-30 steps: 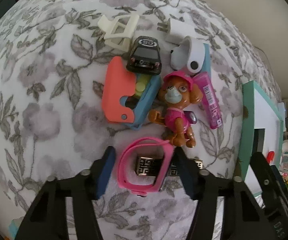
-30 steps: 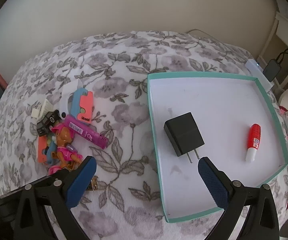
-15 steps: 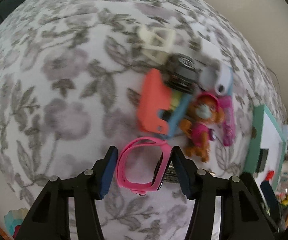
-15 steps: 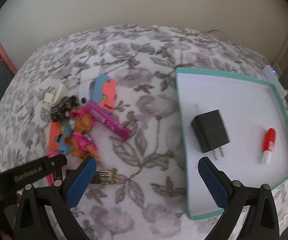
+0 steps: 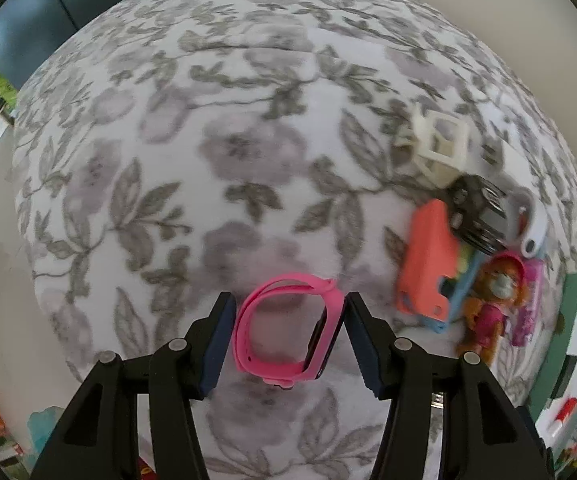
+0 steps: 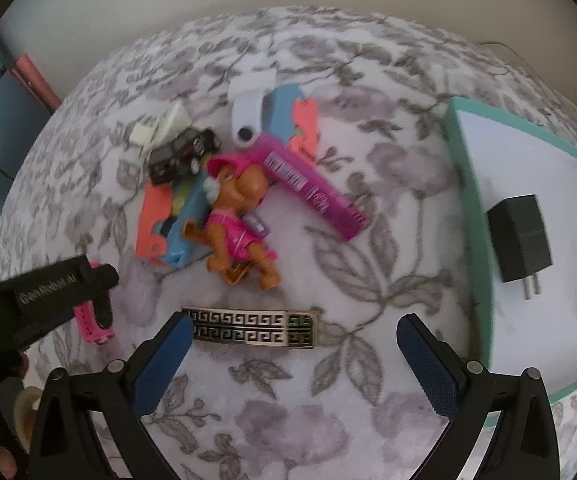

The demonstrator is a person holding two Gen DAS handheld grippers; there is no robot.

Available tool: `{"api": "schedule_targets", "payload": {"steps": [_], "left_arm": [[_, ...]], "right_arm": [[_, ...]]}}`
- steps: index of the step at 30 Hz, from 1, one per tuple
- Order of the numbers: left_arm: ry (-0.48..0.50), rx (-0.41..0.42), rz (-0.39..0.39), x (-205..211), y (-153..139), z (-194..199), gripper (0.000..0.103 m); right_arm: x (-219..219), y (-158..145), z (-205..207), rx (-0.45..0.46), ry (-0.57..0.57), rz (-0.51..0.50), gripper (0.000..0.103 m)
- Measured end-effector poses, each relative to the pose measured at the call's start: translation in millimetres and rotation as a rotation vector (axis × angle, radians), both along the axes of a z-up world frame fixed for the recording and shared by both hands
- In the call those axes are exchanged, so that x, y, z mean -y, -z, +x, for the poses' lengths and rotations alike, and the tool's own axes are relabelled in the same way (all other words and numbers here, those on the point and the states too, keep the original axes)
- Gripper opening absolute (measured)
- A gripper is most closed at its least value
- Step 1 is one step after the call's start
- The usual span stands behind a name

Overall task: Organize rigid objects
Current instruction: 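Grasp the pink watch band with the left gripper while the right tool approaches the gold bracelet, then grasp the gold patterned bracelet with the right gripper, then carry the pink band into the tray with the left gripper while the right places the bracelet there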

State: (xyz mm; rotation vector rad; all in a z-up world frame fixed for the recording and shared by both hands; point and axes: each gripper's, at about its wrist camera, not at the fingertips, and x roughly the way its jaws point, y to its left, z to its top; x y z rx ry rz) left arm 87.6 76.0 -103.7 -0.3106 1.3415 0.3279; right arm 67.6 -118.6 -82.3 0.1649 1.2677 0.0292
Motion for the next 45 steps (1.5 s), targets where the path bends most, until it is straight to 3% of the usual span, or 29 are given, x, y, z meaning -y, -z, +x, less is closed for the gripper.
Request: {"api": "schedule_targets", "payload": {"steps": [13,19,24,27,34,45], "left_arm": [[-0.017,-0.006,0.001,-20,8,-3,0.057],[-0.022,-0.012,0.011,-10,12,3,0.057],[-0.020,-0.013,0.014,-12,12,3,0.057],[-0.021,-0.014,0.015,-10,11,2,0.057],[-0.014,-0.015,0.025,-6,10,2,0.057],[0.018,0.020,0.059,4,-8,0,0.057]], "right_arm": [[-32,24,6,-0.045,-0.051,-0.043,0.103],[-47,28,5,-0.036,-0.062,-0.096,0.102],[-50,27,2,-0.025,-0.045,-0.100,0.092],[-44,23,-1,-0.018,-0.029,-0.100,0.085],[-39,22,-1,-0.020,-0.014,-0.083,0.085],[9,9,5,-0.028,0.074,0.022,0.085]]}}
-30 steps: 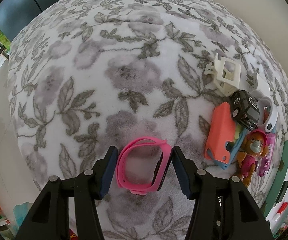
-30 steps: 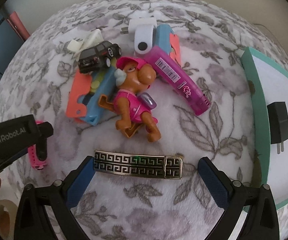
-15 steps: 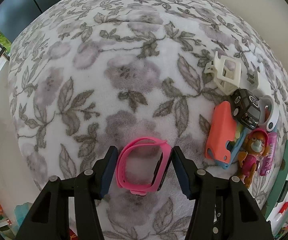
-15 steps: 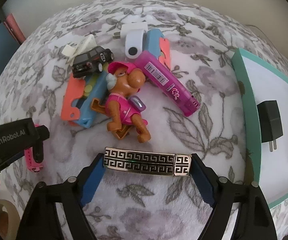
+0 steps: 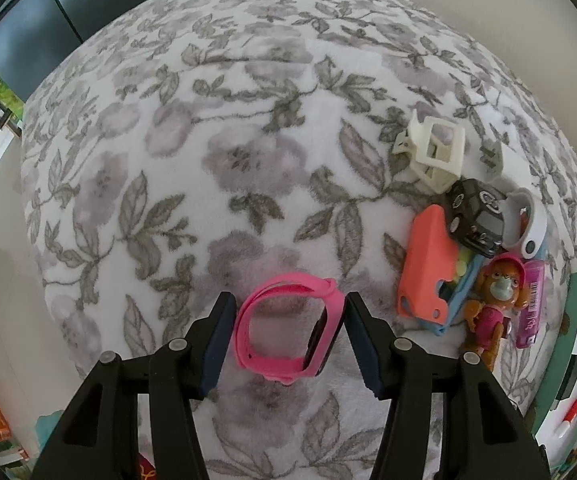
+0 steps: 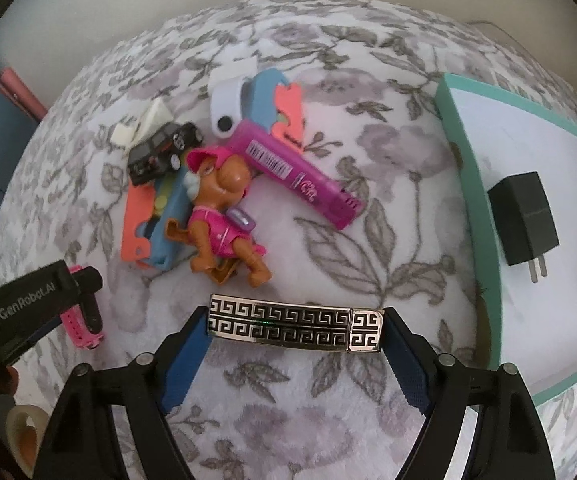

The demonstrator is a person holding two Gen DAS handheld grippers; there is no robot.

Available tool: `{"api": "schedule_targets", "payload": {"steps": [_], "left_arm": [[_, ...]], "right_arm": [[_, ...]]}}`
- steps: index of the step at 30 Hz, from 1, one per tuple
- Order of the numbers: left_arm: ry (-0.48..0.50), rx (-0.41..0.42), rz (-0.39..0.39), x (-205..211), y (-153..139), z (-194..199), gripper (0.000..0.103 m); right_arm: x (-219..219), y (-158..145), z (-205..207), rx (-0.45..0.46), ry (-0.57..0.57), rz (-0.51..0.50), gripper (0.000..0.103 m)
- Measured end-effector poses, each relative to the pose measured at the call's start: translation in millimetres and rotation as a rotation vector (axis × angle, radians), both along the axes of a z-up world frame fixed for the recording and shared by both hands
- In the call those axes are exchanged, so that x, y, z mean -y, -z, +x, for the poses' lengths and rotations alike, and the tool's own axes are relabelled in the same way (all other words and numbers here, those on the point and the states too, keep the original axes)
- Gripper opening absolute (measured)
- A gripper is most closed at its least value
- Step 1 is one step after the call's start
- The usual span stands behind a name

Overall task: Organize rigid objects
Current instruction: 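Carry the pink band into the tray with the left gripper while the right places the bracelet there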

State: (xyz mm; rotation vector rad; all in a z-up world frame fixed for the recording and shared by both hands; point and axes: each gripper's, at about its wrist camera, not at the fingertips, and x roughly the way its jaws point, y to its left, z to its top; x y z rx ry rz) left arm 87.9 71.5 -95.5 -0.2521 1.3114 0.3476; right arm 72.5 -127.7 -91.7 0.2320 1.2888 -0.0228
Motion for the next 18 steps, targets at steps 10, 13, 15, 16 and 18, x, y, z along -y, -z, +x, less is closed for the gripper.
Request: {"api": "schedule_targets", "payload": {"steps": [10,13,15,16,18], "left_arm": [[0.044,0.088,0.031,33,-48,3,0.056],[0.085,0.114,0.037,53,-62,5,0.056],[0.113,0.128,0.040,68,-71,7,0.056],[0.128,0.135,0.042,74,-75,8,0.056],[0.158,0.148,0.043,90,-83,10,0.056]], "right_arm": [[33,-45,-9,0.108,0.086,0.066,0.085],[45,-57,-13,0.138,0.117,0.061,0.085],[56,-64,-15,0.156,0.145,0.055,0.085],[62,-66,-16,0.163,0.158,0.047,0.085],[76,-72,-19,0.178,0.189,0.016,0.085]]}}
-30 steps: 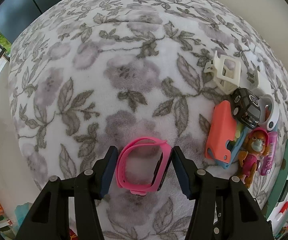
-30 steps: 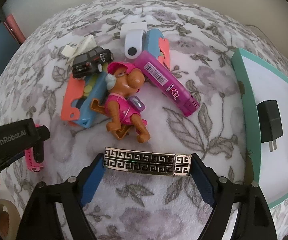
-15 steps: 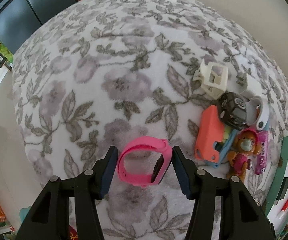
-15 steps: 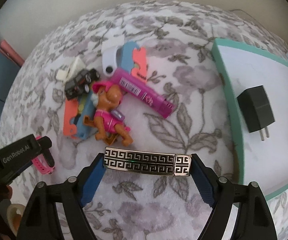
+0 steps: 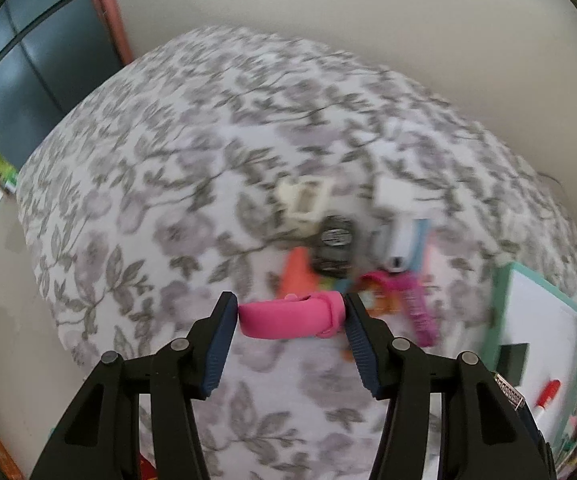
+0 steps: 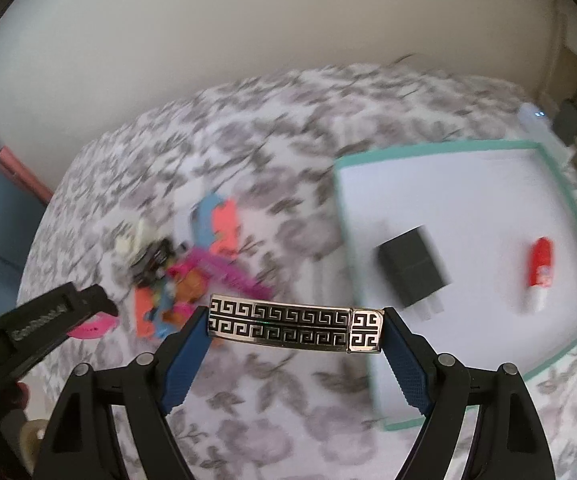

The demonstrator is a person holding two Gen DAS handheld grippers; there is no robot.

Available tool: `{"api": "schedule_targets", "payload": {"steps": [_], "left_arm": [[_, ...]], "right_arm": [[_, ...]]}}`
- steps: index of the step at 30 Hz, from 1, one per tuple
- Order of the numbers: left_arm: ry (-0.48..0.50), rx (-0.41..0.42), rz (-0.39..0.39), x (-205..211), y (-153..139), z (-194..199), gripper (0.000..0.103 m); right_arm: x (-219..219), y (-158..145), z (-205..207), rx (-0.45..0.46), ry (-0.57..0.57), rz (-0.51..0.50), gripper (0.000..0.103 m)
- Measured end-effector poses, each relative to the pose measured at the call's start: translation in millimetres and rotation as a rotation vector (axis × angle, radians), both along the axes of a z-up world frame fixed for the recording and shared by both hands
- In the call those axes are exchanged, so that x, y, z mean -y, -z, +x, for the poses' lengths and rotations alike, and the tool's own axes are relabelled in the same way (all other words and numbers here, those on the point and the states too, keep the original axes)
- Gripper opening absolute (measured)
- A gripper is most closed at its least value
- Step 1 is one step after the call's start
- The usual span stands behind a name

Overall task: Organize rigid objects
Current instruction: 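Carry the pink band into the tray with the left gripper while the right places the bracelet there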

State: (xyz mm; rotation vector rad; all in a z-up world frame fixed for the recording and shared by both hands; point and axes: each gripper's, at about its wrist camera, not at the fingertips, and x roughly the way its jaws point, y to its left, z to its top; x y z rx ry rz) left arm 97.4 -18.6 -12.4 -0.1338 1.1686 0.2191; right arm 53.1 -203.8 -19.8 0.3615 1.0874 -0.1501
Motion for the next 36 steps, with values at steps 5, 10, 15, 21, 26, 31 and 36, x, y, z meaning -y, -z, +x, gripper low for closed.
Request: {"api": "schedule_targets", "payload": {"steps": [5,10,15,21,26,31,36], "left_arm": [[0.082,0.023,0.000,51,-18,2,0.056],[0.182,0.004,-0.038,106,-18,-2,0.056],[0.282,-0.004,-0.030,151,-9,-10,0.056],[0.424,-0.017,-0.012,194,15,-30,0.056],[0.502,-0.060,0.006,216,30,-42,0.056],[0.519,-0.059,0.020,216,32,-45,0.056],[0.538,-0.058,0.024,218,29,-47,0.056]], "right_arm": [[40,-5,-7,-0.004,0.099,-0.075,0.085],[90,4,-22,-0.059,0.234,-0.131,0.085],[140,12,-42,-0.107,0.365,-0.157,0.085],[178,20,-59,-0.153,0.462,-0.185,0.085],[186,29,-65,-0.180,0.486,-0.173,0.085],[184,36,-65,-0.204,0.475,-0.185,0.085],[184,43,-65,-0.220,0.473,-0.183,0.085]]}}
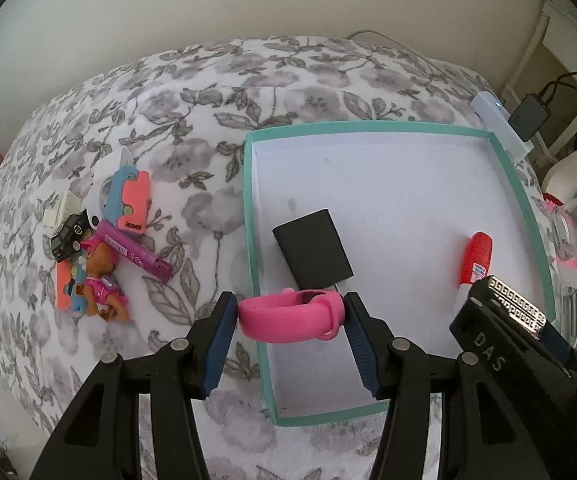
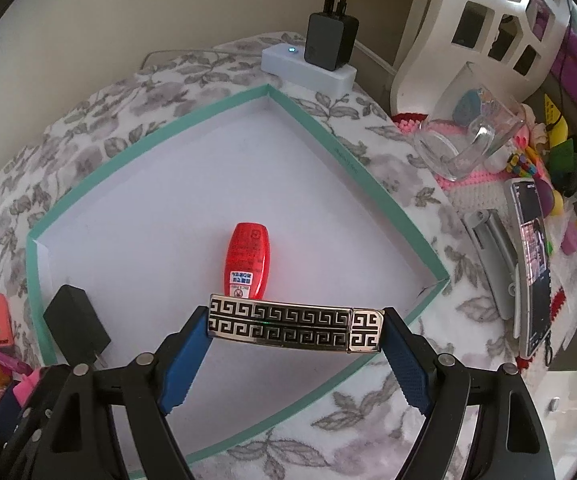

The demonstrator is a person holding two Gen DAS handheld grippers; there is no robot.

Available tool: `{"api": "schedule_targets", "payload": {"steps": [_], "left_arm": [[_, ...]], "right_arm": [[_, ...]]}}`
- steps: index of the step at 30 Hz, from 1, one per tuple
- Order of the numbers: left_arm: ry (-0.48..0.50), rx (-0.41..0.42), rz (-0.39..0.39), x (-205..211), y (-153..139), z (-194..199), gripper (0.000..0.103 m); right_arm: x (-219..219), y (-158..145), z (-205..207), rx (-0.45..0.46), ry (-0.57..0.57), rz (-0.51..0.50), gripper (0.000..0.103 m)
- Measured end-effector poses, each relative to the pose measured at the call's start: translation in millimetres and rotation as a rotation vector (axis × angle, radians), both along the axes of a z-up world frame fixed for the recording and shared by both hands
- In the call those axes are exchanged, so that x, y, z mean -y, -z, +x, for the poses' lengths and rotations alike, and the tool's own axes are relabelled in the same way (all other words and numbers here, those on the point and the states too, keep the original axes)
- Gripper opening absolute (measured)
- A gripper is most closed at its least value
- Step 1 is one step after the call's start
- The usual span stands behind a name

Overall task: Organize rigid objects
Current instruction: 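Carry the pink band into the tray with the left gripper while the right places the bracelet there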

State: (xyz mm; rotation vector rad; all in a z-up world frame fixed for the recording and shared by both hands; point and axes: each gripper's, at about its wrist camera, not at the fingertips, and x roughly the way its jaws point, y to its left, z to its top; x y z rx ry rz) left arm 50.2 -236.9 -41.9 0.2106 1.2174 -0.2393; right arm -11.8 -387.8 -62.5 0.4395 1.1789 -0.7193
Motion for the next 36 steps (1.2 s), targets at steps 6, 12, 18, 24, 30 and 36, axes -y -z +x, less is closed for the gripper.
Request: {"api": "schedule_targets", "payload": {"steps": [6,12,18,24,30,36], "left_arm": [[0.005,0.008,-0.019,0,-4,-2,0.056],[0.039,0.009,-0.049,7,-8,-6,0.056],[0.032,-0.036,-0.057,5,0,-4,0.056],[0.023,-0.021,-0.031,4,-1,-1,0.069],[-0.004,-0.022,-0.031,-3,-1,2,0.081],[-0.029,-0.008,-0.046,-10,-6,5,0.083]], "right_arm": [[1,4,-2,-0.004,0.009,0.009,0.085],[1,6,-3,-0.015,0.012,0.004,0.085],[1,7,-4,-0.010,0.016,0.010,0.085],[3,6,-4,-0.007,0.019,0.013,0.086],[1,-2,-3,0.012,0.008,-0.022,0.090],[-1,-8,-1,0.035,-0.005,-0.038,0.097]]}}
